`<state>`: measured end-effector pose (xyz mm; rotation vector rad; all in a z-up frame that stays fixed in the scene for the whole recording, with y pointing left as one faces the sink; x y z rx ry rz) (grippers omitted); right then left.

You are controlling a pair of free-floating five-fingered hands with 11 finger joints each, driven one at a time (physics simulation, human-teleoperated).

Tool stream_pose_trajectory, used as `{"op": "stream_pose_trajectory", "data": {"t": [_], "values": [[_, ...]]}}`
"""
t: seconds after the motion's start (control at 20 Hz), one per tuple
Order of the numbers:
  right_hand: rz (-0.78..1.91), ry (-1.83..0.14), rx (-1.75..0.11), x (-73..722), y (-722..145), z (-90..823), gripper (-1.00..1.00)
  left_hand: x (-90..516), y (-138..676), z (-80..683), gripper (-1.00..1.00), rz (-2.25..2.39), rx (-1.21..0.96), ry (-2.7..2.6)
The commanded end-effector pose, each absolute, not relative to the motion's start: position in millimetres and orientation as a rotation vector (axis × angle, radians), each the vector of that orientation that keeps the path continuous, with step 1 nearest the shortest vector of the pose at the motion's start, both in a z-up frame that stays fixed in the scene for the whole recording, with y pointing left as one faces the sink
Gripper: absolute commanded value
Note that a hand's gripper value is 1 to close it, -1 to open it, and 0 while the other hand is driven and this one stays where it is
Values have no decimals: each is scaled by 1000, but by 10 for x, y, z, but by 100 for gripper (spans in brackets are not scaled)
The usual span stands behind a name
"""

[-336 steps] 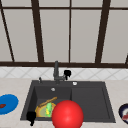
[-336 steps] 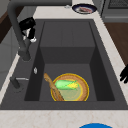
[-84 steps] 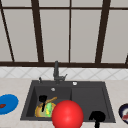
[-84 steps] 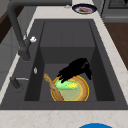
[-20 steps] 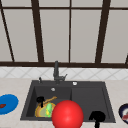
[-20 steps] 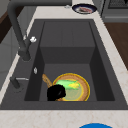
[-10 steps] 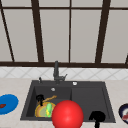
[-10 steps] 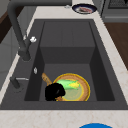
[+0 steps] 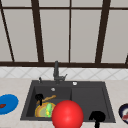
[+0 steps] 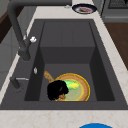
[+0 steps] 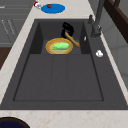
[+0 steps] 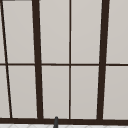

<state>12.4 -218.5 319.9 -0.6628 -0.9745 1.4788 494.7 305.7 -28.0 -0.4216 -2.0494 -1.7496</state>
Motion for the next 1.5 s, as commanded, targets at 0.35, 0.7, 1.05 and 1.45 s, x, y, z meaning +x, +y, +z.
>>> {"op": "stream_pose_trajectory", "data": {"t": [0.35, 0.7, 1.05, 1.45], "values": [[1479, -975, -663, 124, -2185, 3199, 0, 4623, 3102, 361, 100, -1825, -432, -2103], [1479, -975, -663, 124, -2185, 3199, 0, 4291, 3098, 891, 100, -1818, -404, -2077], [1479, -975, -663, 124, -2185, 3199, 0, 3997, 3102, 1434, 100, -1805, -393, -2065], [1479, -975, -663, 124, -2185, 3199, 0, 3751, 3138, 2048, 100, -1810, -380, -2074]]}}
